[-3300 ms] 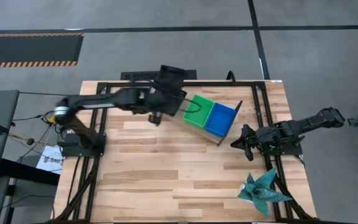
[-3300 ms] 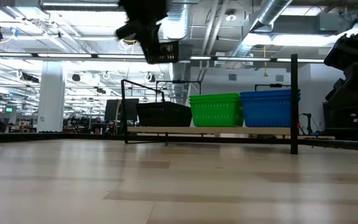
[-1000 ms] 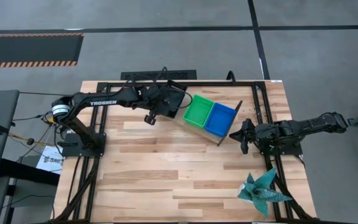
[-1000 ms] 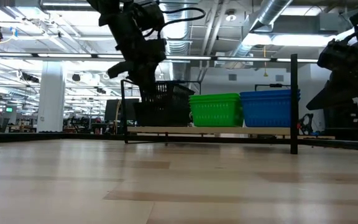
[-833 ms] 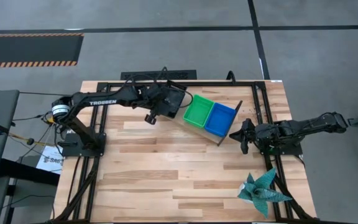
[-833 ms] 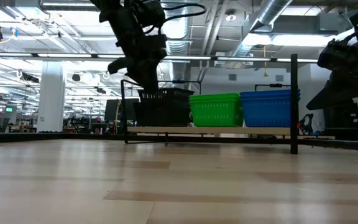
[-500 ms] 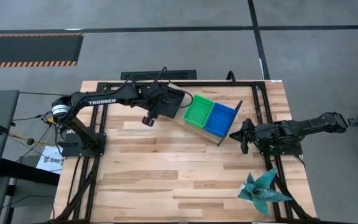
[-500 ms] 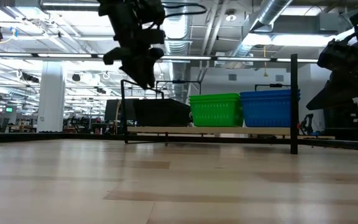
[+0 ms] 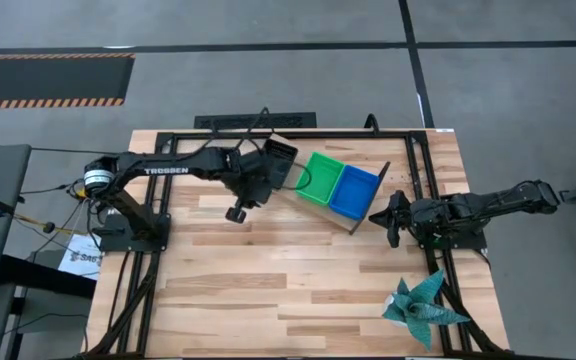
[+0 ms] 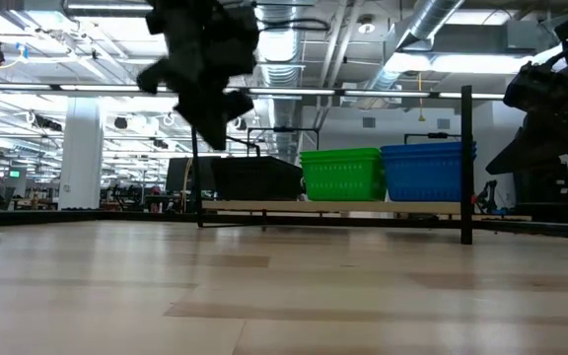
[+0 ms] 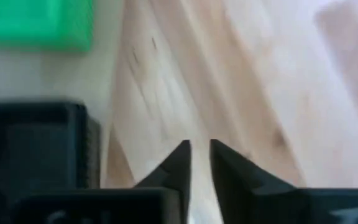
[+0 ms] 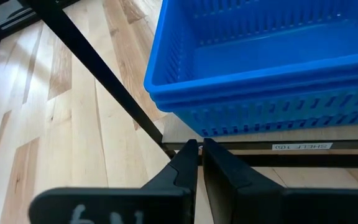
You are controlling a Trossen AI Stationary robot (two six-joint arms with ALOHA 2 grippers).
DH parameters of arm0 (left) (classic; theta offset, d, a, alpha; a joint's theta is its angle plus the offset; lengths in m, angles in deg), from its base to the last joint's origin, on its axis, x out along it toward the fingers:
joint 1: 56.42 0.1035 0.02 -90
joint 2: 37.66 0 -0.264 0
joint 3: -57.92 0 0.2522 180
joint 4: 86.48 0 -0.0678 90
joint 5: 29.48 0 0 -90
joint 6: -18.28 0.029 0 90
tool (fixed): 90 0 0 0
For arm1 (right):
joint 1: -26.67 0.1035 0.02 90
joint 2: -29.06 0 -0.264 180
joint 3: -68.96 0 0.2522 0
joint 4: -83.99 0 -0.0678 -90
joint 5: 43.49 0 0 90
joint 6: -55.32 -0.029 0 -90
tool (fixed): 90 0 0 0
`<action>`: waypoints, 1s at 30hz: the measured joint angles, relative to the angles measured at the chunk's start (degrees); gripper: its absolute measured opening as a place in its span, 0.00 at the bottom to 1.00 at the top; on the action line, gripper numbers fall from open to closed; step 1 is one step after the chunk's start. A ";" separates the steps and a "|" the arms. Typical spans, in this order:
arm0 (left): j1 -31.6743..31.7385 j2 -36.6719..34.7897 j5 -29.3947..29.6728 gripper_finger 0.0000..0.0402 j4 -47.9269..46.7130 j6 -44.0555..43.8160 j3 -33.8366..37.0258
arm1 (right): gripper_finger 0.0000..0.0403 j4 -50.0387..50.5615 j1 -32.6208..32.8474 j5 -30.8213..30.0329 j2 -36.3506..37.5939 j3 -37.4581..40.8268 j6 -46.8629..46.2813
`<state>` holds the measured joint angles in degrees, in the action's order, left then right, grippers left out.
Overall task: Stack baskets on shelf by color
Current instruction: Return to Home Position
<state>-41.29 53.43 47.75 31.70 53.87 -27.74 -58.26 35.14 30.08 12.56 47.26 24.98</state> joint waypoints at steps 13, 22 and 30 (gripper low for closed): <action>3.31 0.06 9.81 0.03 13.13 4.72 9.39 | 0.13 -0.02 0.00 -0.02 0.01 0.00 -0.25; 6.65 0.06 10.74 0.00 17.58 5.29 12.85 | 0.13 -0.02 0.00 -0.04 0.02 0.00 -0.25; 6.59 0.06 14.39 0.00 19.22 2.87 11.17 | 0.13 -2.53 0.00 -0.26 0.01 0.04 0.41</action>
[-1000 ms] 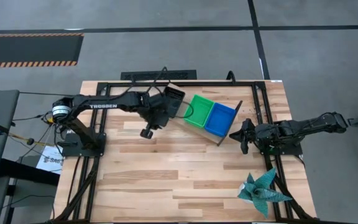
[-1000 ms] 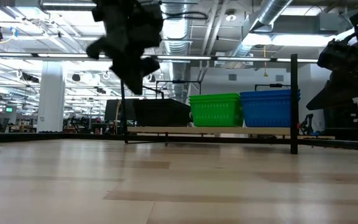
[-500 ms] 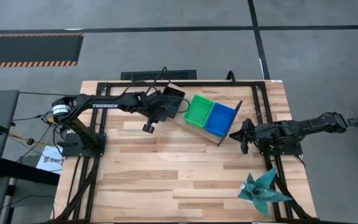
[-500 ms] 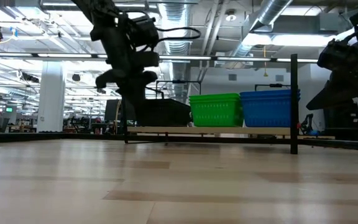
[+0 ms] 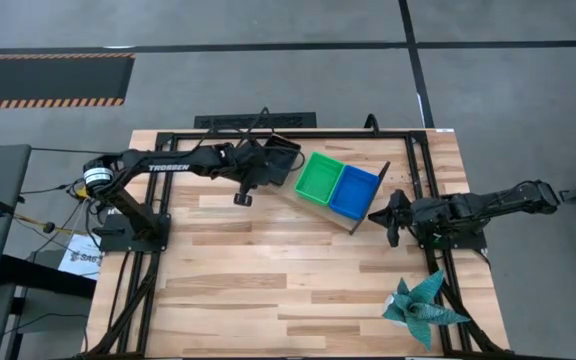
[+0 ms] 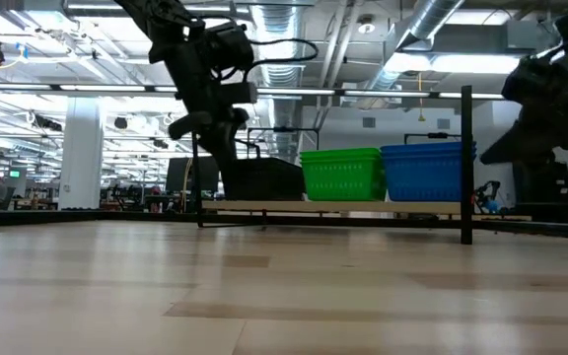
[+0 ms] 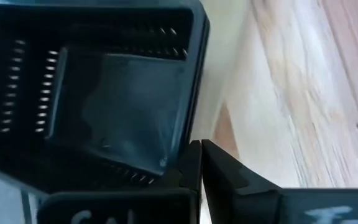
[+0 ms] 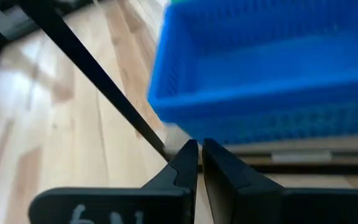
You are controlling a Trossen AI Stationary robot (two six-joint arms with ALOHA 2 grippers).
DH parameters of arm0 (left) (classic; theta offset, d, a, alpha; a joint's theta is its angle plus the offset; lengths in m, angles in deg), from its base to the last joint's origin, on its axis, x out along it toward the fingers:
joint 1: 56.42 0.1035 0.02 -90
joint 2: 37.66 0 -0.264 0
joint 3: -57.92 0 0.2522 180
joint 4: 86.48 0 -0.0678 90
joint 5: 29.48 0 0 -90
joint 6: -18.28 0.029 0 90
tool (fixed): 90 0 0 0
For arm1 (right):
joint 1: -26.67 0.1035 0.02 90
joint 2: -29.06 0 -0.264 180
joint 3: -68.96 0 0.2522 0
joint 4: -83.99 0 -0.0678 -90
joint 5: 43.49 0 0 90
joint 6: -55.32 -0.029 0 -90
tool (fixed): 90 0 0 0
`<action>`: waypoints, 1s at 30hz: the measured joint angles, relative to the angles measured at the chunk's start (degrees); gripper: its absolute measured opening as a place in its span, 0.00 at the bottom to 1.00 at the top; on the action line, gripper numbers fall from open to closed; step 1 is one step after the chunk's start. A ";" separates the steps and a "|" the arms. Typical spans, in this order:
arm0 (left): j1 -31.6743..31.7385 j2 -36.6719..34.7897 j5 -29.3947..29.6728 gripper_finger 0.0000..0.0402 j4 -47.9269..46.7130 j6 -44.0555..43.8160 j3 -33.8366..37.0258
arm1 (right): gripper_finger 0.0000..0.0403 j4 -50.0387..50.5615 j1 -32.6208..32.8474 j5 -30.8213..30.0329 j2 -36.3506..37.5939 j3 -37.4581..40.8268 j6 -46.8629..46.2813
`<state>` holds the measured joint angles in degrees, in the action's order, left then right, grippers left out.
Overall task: Stack baskets on shelf by color
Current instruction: Return to Home Position
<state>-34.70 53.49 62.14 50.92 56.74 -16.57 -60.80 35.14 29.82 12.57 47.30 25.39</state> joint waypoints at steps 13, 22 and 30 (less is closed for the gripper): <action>-1.67 -0.57 -7.52 0.00 -6.55 -16.29 -6.99 | 0.13 -7.13 0.01 0.02 -0.01 0.00 0.66; -7.00 -7.65 -28.81 0.00 -7.18 -17.70 -7.13 | 0.13 -22.19 1.07 3.44 2.28 -1.52 19.30; -9.18 -13.84 -33.67 0.00 -8.93 -14.70 -7.13 | 0.13 -18.26 0.95 15.26 12.77 -4.94 18.50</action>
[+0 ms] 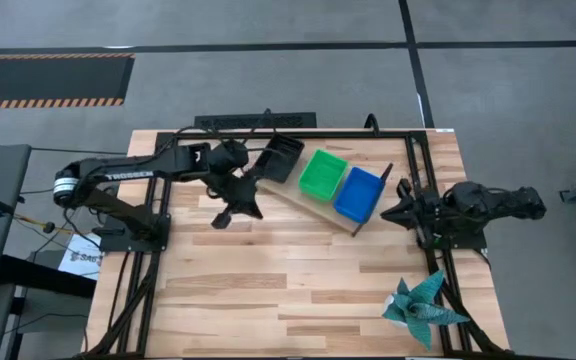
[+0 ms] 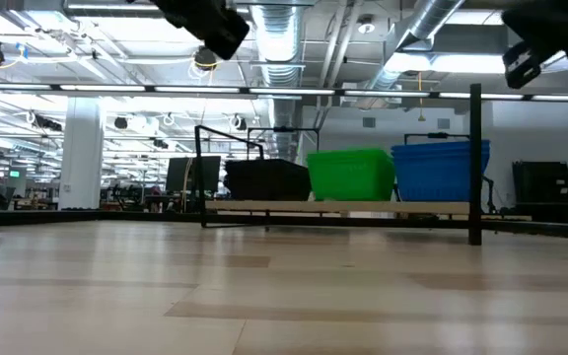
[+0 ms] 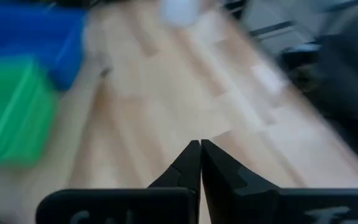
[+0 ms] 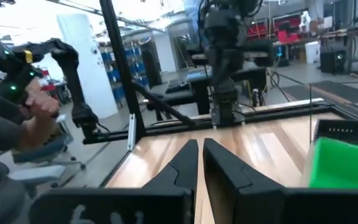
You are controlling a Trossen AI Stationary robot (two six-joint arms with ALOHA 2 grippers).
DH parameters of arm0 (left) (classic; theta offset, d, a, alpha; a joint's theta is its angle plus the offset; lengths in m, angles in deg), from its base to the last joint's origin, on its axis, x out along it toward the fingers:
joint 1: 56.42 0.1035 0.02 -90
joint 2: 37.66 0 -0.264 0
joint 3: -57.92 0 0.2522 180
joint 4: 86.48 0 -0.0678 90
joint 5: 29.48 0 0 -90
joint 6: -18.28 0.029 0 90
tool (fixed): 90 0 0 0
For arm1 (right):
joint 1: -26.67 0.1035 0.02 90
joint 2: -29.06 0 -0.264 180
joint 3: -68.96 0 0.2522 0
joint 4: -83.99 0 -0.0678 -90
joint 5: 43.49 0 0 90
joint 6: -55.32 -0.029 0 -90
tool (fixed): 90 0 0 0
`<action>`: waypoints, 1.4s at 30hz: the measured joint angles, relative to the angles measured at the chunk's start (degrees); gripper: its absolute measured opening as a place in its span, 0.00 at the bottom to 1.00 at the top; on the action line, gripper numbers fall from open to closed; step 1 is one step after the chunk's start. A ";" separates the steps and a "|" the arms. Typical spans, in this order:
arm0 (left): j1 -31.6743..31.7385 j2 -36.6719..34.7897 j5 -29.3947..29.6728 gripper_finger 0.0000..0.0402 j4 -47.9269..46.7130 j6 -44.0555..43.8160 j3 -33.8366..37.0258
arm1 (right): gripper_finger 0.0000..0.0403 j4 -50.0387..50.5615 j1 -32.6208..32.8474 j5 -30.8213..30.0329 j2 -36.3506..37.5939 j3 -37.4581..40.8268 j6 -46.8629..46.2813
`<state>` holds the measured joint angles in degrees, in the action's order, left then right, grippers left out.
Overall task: Stack baskets on shelf by color
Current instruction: Return to Home Position
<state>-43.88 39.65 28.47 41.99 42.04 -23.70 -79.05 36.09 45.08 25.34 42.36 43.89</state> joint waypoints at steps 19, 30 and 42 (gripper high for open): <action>2.66 -13.94 -8.99 0.00 17.60 -10.69 18.48 | 0.13 2.30 -1.87 4.66 3.57 2.99 2.87; 0.44 -43.48 13.36 0.00 54.20 -33.14 52.75 | 0.13 0.58 -10.73 10.50 3.57 2.97 1.64; 0.42 -67.70 17.54 0.00 47.60 -36.99 67.14 | 0.13 -6.54 -14.78 15.56 3.57 9.89 -1.92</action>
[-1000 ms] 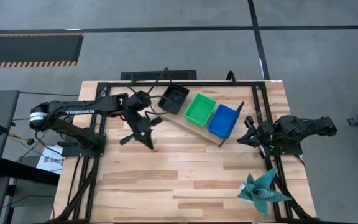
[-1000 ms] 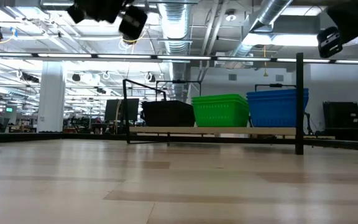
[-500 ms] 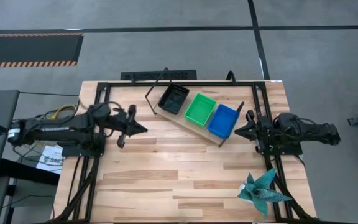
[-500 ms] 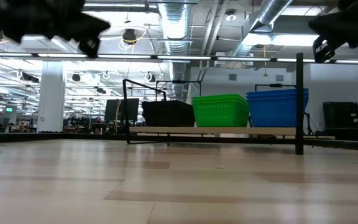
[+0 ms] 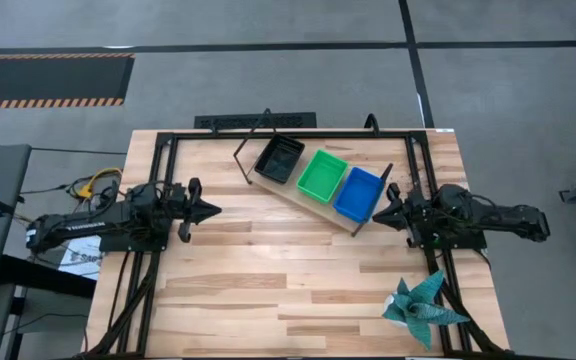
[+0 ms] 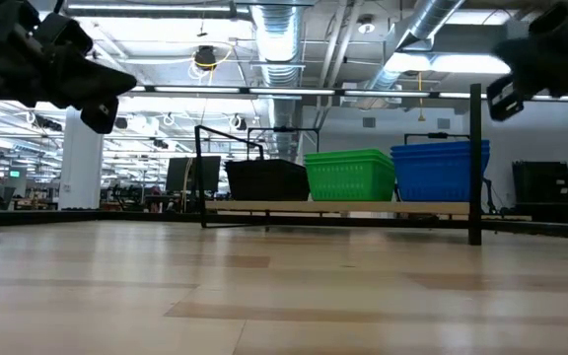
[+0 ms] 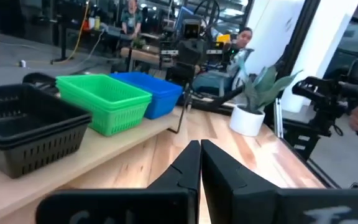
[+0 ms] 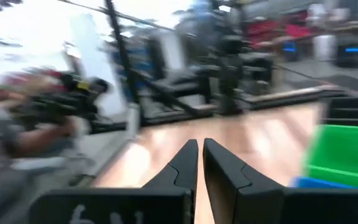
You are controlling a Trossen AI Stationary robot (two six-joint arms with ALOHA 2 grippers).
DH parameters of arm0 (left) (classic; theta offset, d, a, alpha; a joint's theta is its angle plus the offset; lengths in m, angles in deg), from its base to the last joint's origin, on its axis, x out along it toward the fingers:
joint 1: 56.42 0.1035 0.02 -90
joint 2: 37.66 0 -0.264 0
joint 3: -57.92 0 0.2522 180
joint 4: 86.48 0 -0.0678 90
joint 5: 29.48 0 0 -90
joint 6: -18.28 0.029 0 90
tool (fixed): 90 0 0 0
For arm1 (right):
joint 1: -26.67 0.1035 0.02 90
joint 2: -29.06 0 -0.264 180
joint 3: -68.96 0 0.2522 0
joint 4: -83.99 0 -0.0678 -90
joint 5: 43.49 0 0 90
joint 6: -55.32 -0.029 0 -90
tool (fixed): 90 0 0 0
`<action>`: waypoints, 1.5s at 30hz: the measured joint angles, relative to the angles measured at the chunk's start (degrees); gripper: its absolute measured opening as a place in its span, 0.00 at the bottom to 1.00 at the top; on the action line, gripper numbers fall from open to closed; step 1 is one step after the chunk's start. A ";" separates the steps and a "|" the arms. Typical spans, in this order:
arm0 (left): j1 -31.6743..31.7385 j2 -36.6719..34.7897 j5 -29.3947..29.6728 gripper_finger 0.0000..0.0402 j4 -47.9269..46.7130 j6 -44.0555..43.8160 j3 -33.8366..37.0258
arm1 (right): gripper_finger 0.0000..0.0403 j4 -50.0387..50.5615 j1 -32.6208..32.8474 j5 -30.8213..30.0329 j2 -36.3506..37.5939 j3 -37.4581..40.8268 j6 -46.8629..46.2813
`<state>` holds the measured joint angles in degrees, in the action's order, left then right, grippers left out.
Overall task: Stack baskets on shelf by color
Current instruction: Return to Home Position
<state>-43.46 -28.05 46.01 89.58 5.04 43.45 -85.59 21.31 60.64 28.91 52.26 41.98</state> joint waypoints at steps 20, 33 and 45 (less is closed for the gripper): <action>-0.02 -5.54 1.99 0.00 -6.30 3.13 0.04 | 0.13 0.38 4.52 -4.04 -0.59 2.46 4.79; -0.02 -5.52 2.13 0.00 -6.34 3.53 0.07 | 0.13 0.42 4.58 -4.08 -0.59 2.50 4.79; -0.02 -5.52 2.12 0.00 -6.34 3.19 0.09 | 0.13 0.51 4.58 -4.08 -0.59 2.54 4.78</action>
<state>-43.49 -33.56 48.14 83.24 8.24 43.54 -85.08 25.89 56.55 28.32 54.80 46.76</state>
